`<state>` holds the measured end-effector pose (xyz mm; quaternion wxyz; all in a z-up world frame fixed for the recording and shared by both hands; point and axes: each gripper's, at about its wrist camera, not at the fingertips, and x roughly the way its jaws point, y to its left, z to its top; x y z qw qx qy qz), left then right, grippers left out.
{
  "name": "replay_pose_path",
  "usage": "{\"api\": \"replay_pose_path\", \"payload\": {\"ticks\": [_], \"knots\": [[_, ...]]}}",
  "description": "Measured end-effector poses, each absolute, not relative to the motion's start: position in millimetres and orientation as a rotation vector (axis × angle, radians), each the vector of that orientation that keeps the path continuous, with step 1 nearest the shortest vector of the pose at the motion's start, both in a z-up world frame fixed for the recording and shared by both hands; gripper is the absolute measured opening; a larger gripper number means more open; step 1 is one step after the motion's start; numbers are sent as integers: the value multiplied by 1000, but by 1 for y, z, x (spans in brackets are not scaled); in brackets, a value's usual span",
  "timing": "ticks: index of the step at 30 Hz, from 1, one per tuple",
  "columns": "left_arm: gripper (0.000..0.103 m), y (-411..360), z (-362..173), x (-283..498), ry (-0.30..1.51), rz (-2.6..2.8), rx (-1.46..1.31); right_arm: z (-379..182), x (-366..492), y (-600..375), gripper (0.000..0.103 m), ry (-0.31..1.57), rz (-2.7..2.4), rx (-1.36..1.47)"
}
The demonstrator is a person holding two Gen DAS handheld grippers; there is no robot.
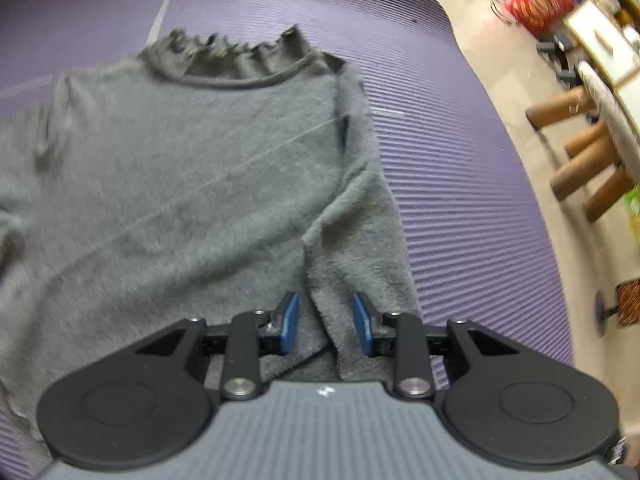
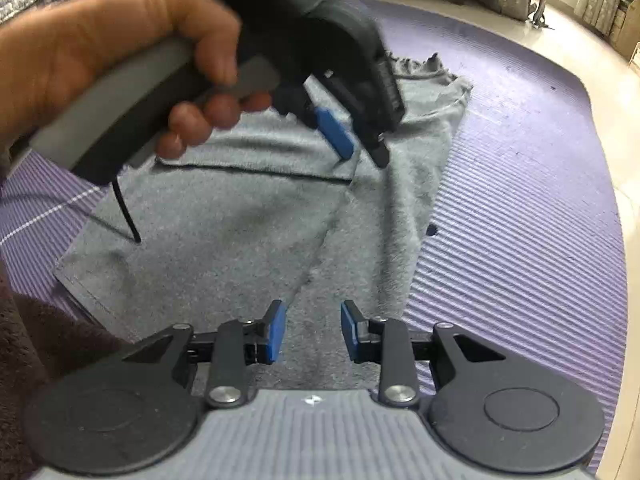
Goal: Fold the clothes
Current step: 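Open both grippers and lift them away from the shirt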
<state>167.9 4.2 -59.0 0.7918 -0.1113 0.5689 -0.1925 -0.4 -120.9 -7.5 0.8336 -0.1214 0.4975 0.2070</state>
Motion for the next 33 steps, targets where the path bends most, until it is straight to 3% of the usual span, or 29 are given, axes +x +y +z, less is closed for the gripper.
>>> {"api": "replay_pose_path", "payload": {"ticks": [13,15,17,18,19,26,29,30,31,33], "knots": [[26,3,-60,179,1173,-409,-253,-30,23,-109,30,1036,443,-236],[26,2,-60,180,1164,-410,-239,-36,25,-107,12,1056,454,-238],[24,1,-61,179,1155,-413,-233,-38,23,-109,8,1062,458,-244],[7,0,-61,178,1144,-408,-235,-38,21,-110,4,1065,461,-237],[1,-1,-61,178,1139,-407,-231,-37,20,-110,4,1068,463,-224],[2,-13,-55,177,1107,-392,-152,-21,15,-106,1,1030,514,-158],[7,-20,-58,175,1126,-361,-65,-26,17,-101,4,1060,518,-166],[13,-20,-58,174,1126,-361,-62,-27,18,-101,11,1079,513,-159],[29,-19,-55,173,1129,-363,-66,-28,19,-102,14,1097,509,-153],[41,-17,-49,173,1127,-369,-75,-23,19,-103,27,1083,506,-140]]}}
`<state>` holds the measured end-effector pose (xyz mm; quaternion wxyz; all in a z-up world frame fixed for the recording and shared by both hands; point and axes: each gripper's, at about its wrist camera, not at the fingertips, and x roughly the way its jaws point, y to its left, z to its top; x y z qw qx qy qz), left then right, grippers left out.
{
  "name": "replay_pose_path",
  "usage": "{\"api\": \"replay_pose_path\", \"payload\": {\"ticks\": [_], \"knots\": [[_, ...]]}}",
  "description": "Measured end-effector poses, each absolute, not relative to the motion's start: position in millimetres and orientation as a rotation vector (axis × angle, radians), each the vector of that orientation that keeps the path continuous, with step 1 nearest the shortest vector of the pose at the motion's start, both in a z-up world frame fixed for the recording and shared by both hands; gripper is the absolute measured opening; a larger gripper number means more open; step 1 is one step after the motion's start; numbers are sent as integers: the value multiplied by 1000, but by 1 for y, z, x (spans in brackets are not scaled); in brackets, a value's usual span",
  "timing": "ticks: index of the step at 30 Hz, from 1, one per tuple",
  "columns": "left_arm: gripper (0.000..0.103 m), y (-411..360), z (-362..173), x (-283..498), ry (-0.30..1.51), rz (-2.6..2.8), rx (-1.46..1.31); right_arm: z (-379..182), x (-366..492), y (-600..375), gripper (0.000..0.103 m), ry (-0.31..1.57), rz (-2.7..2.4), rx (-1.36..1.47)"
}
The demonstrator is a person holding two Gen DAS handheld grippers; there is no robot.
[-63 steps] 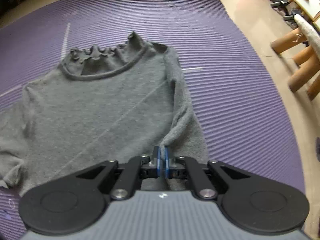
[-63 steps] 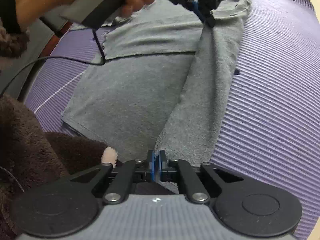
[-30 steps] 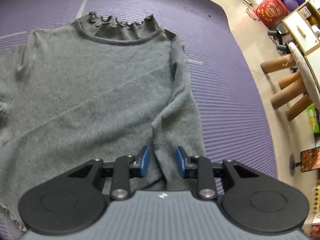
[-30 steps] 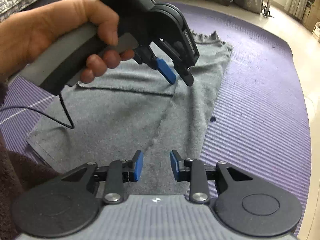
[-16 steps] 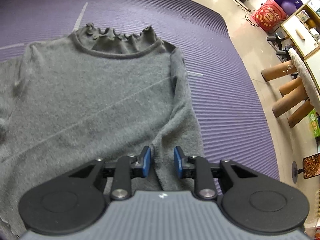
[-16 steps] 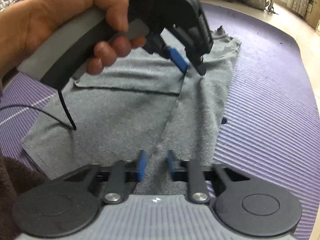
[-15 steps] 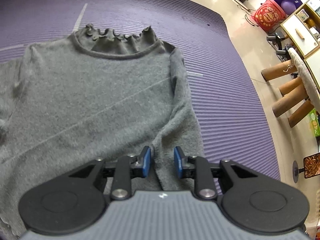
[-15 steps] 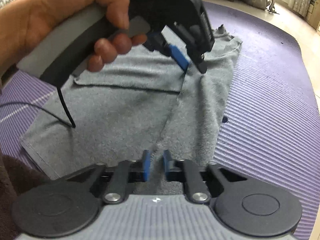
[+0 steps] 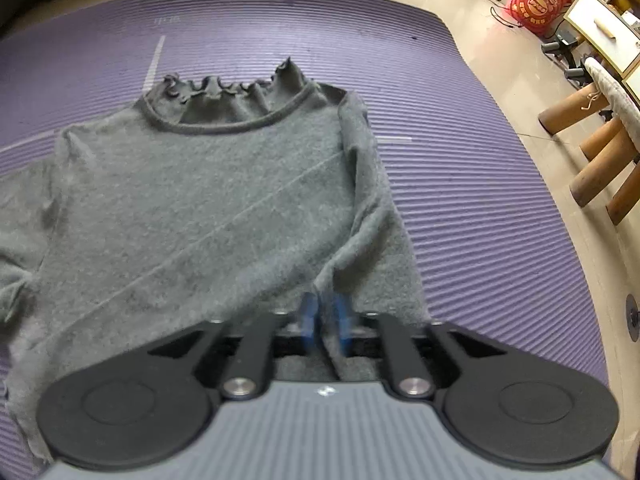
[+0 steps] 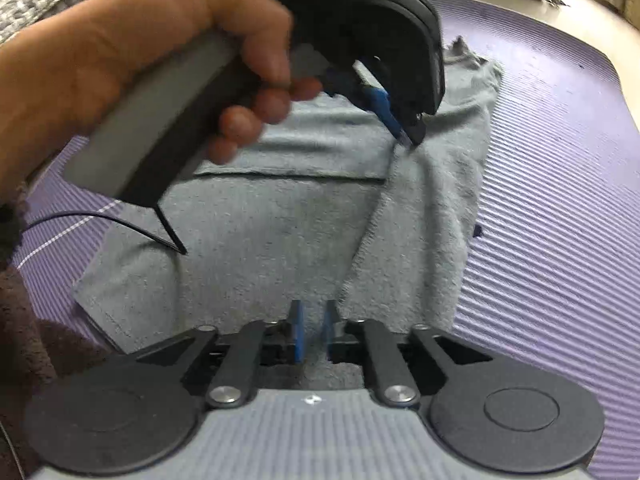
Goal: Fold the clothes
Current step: 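Open both grippers and lift them away from the shirt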
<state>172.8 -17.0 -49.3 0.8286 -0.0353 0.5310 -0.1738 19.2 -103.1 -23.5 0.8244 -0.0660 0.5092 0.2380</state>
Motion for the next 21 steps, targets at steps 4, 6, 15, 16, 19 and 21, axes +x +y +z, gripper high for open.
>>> {"api": "replay_pose_path", "payload": {"ticks": [4,6,15,16,19,21], "knots": [[44,-10,-37,168,1121,-372,-111,-8,26,-114,27,1028,499,-101],[47,-3,-37,160,1186,-379,-153,-4,34,-123,27,1018,479,-78],[76,-1,-25,110,1305,-349,-56,-7,67,-167,28,1044,351,31],[70,-4,-27,99,1317,-364,-41,-9,70,-169,28,1049,346,50],[58,-10,-36,81,1338,-405,-46,-13,71,-179,28,1049,332,75],[49,-15,-42,72,1330,-423,-52,-15,74,-184,28,1041,324,83]]}}
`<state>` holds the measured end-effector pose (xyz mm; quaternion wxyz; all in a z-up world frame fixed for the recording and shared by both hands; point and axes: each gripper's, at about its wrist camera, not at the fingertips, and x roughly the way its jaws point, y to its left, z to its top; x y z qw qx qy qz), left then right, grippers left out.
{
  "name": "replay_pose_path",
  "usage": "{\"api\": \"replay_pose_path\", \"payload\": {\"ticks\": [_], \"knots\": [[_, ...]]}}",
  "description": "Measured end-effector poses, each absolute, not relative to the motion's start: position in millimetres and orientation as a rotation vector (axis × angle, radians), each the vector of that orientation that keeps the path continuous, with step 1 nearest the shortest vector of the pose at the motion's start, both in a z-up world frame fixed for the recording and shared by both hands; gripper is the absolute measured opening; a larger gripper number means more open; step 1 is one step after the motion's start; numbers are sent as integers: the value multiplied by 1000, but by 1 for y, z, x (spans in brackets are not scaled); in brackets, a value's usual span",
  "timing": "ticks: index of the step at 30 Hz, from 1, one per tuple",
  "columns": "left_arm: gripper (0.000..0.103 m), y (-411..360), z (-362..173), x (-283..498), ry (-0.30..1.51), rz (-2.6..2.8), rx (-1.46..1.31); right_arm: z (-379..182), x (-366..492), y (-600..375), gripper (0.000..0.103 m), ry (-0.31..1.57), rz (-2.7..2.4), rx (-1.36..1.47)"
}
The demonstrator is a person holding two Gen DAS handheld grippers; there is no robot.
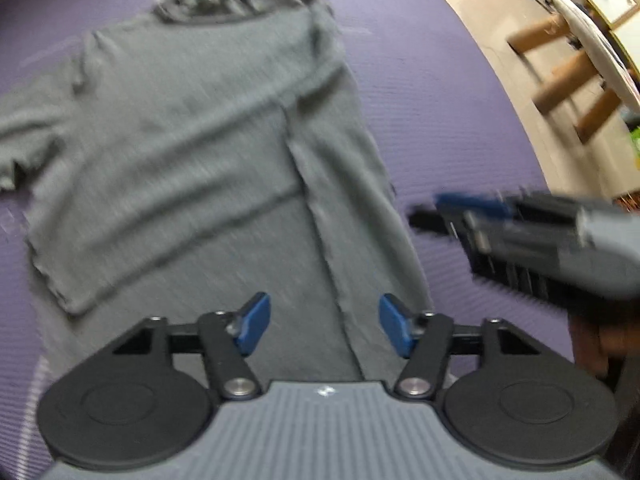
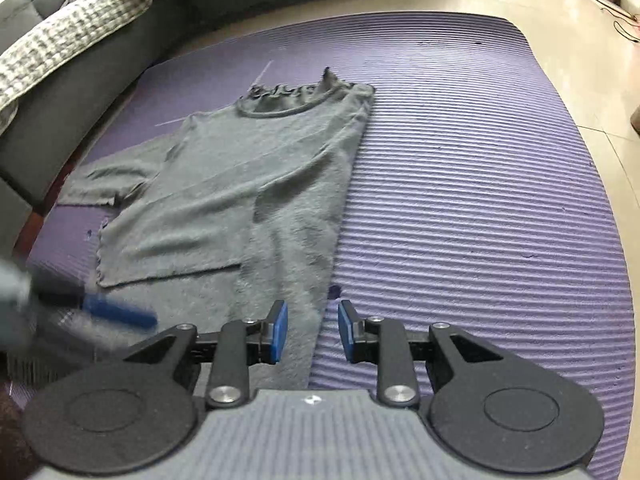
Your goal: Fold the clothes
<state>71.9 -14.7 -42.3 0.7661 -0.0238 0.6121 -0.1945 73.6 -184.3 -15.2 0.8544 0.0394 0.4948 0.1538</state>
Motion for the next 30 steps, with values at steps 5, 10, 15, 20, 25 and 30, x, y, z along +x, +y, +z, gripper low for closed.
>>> {"api": "replay_pose_path", "payload": {"ticks": [5,10,15,20,25,30], "knots": [[26,-16,-43,71,1231,-454,-101,-19,86,-193,19,1013,319,128],[25,-29,-46,78,1185,-607,-123,-21,104,-183,16,994,384,181],[21,-36,-63,79,1265,-633,-40,-32,114,-166,16,1029,430,149],[17,-32,-65,82,1341,-604,7,-39,119,-180,10,1051,334,112],[20,-34,-55,73,1292,-616,32,-32,113,-181,11,1049,342,127],[34,-41,-59,73,1302,-623,48,-36,104,-166,11,1081,380,81]]}}
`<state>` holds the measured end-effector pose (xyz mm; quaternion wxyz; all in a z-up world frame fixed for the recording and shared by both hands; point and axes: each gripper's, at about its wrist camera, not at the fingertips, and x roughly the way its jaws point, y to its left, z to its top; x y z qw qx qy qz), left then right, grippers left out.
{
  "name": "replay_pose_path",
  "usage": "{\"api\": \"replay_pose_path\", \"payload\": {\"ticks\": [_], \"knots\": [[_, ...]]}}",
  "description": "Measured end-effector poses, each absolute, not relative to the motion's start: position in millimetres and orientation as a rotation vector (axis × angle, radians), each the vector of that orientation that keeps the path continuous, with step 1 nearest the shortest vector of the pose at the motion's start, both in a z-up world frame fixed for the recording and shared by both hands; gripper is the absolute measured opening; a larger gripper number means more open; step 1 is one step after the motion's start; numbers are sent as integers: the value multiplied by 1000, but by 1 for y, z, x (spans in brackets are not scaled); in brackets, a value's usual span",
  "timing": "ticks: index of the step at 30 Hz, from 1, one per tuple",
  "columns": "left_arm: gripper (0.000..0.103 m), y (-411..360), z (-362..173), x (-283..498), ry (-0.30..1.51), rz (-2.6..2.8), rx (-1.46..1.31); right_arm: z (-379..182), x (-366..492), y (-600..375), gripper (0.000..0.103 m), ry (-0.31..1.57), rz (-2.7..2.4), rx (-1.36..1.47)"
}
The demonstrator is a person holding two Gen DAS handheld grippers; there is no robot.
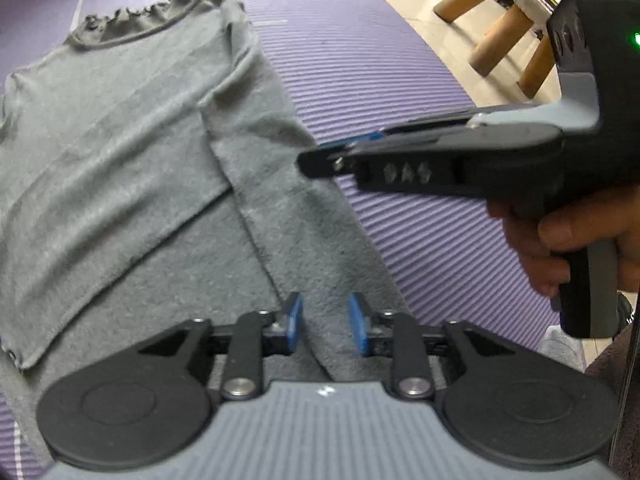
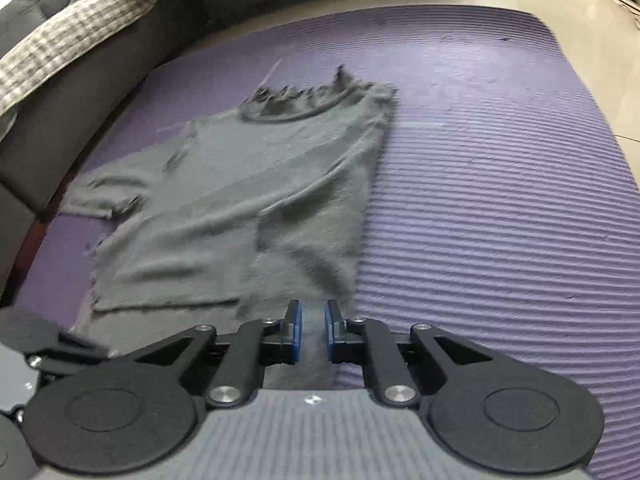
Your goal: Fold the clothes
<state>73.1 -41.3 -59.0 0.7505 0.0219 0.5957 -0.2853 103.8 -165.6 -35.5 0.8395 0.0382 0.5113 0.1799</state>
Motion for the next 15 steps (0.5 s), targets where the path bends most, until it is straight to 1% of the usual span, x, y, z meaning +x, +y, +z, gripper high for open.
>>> {"api": "replay_pose_path", "payload": {"ticks": [2,3,4,5,6,8,10,11,12,15], "knots": [[35,-36,-57,77,1300,-595,26,-38,102,-165,11,1083,372,65],[41,-31,-52,81,1290,-570,-3,-36,102,-166,12,1084,366,70],[52,-24,-47,84,1265,-533,-28,-35,102,-166,14,1086,362,75],[58,-16,-43,87,1247,-481,-42,-32,102,-166,19,1077,363,79],[67,-9,-40,91,1229,-427,-55,-29,102,-166,27,1066,363,80],[69,2,-37,95,1221,-362,-64,-22,101,-162,28,1044,364,68],[81,19,-32,102,1224,-277,-79,-16,99,-156,28,1022,366,51],[83,29,-28,105,1217,-239,-83,-13,97,-154,31,1014,368,40],[86,38,-24,107,1210,-217,-85,-9,93,-149,35,1003,374,25],[88,71,-11,117,1183,-131,-112,1,80,-134,37,986,408,-30]]}}
